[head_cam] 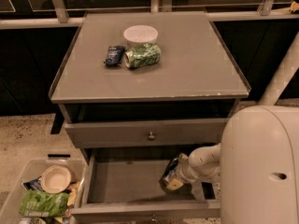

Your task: Pick redbull can from middle drawer and place on counter

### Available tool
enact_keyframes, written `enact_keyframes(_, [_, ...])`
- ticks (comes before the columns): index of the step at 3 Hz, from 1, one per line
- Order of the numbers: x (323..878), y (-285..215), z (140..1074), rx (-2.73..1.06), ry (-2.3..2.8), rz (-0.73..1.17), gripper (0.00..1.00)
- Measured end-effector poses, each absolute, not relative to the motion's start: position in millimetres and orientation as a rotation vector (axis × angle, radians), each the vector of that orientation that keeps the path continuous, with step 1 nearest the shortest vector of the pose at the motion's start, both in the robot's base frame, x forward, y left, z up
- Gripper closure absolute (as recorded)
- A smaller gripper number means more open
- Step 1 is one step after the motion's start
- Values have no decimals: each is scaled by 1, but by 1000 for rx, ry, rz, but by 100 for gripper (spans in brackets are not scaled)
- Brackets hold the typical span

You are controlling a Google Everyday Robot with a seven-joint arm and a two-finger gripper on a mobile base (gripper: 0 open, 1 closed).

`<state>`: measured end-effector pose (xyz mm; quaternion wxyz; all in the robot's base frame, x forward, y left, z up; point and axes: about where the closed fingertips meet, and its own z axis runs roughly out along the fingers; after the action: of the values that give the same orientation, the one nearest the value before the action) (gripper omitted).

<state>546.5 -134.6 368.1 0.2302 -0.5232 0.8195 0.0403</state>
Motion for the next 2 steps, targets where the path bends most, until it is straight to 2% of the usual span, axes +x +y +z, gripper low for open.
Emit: enact_keyframes(2, [482, -133, 450, -1383, 2193, -23, 100])
